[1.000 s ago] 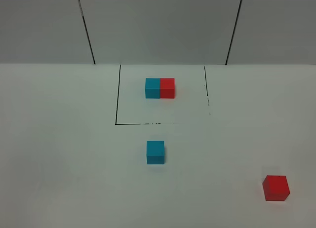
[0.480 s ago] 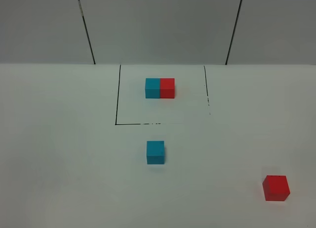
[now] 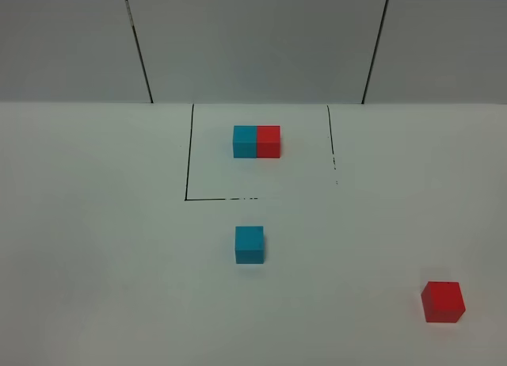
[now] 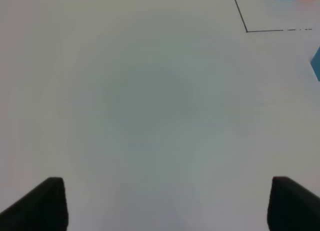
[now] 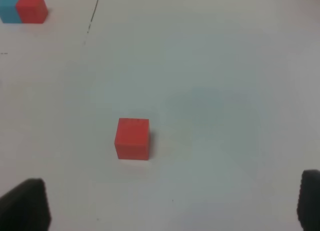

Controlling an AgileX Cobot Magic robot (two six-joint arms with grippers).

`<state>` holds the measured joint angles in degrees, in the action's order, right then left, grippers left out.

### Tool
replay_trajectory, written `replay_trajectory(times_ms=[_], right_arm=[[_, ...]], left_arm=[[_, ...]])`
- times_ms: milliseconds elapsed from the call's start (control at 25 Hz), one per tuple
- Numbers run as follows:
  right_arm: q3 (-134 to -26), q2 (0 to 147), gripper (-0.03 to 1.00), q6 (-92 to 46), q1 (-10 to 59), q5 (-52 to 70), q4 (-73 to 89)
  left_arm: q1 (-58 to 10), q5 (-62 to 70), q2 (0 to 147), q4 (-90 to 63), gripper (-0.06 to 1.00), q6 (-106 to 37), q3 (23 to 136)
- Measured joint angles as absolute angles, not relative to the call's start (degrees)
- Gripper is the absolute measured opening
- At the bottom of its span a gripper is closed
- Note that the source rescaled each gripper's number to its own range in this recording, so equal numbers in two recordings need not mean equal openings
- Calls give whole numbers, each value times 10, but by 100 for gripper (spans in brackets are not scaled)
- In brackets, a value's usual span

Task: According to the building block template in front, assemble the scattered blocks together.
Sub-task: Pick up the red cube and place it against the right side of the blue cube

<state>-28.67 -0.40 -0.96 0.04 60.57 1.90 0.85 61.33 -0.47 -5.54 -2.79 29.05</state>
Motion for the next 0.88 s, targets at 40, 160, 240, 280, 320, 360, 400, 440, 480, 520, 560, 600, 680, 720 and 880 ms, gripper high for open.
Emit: replay_trajectory(times_ms=[40,160,240,280,320,360,400,440,480,520,560,600,680,720,880], right_arm=[[-287,-4,100,-10,0,606,19],[-287,-4,100,-10,0,606,19],[-287,-4,100,-10,0,606,19],[-287,-4,100,-10,0,606,19],[-287,-4,100,-10,0,606,19],[-287,-4,100,-10,0,606,19],[-287,-4,100,-10,0,606,19],[-287,-4,100,-10,0,606,19],[-287,-4,100,-10,0,606,19],[-287,-4,100,-10,0,606,19],[-287,-4,100,-10,0,606,19],[-287,-4,100,-10,0,606,19],[-287,-4,100,-10,0,606,19],[-287,-4,100,-10,0,606,19],[-287,-4,100,-10,0,606,19]], left_arm=[[8,613,-5,-55,70,-28,291],[8,613,-5,-55,70,-28,291],[8,613,-5,-55,70,-28,291],[8,613,-5,-55,70,-28,291],[8,613,-5,-55,70,-28,291],[8,613,-5,-55,70,-28,291],[8,613,-5,-55,70,-28,291],[8,613,-5,-55,70,-28,291],[8,613,-5,-55,70,-28,291],[8,613,-5,-55,70,-28,291],[8,613,-5,-55,70,-28,291],[8,613,-5,-55,70,-28,291],[8,613,-5,-55,70,-28,291],[8,613,-5,-55,70,-28,291],[8,613,-5,-55,70,-28,291]])
